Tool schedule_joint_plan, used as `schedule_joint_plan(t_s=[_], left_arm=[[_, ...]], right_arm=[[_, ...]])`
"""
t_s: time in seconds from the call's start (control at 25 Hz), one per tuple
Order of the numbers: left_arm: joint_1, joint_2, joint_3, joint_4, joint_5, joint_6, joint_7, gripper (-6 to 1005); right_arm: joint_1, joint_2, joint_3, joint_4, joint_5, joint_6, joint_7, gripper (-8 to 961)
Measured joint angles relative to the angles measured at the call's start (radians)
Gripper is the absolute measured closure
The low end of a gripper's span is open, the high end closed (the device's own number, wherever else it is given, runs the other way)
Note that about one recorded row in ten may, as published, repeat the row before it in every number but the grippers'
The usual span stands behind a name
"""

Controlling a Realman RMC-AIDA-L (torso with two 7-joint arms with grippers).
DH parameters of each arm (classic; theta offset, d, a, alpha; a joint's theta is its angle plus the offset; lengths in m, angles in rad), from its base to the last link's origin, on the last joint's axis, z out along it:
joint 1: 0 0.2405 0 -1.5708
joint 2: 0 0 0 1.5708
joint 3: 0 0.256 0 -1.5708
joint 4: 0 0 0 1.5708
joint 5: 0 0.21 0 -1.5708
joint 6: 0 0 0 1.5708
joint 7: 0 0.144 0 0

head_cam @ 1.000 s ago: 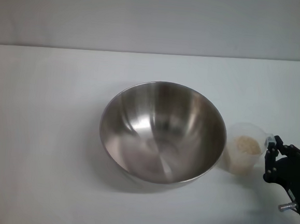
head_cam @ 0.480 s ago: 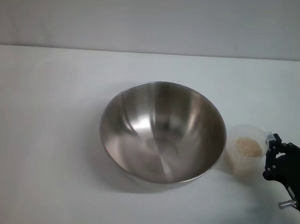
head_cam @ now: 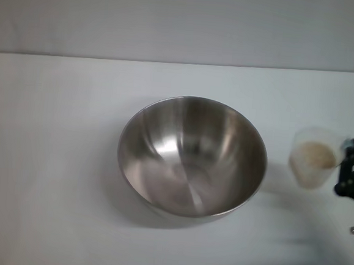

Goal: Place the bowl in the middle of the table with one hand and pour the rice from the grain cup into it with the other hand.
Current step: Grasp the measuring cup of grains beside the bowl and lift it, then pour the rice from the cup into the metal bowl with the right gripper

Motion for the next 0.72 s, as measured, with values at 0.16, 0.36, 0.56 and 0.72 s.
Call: schedule_joint_plan(t_s=[0.16, 0.36, 0.56, 0.72], left_arm=[[0.000, 0.000, 0.000, 0.000, 0.000, 0.000, 0.000, 173], [0.002, 0.000, 0.004, 0.000, 0.000, 0.000, -0.001, 173], [0.002, 0.000, 0.007, 0.000, 0.000, 0.000, -0.002, 173], [0.002, 0.000, 0.007, -0.001, 0.000, 0.000, -0.003, 173]], right_arm=[[0.008, -0.002, 0.029, -0.017, 0.001, -0.090, 0.000, 923], [0.055, -0.003, 0.033, -0.034, 0.001, -0.194, -0.085, 929], [0.123, -0.005, 0.028, -0.046, -0.004, -0.238, -0.189, 937], [0.177, -0.005, 0.022, -0.050, -0.017, -0.246, -0.309, 938]])
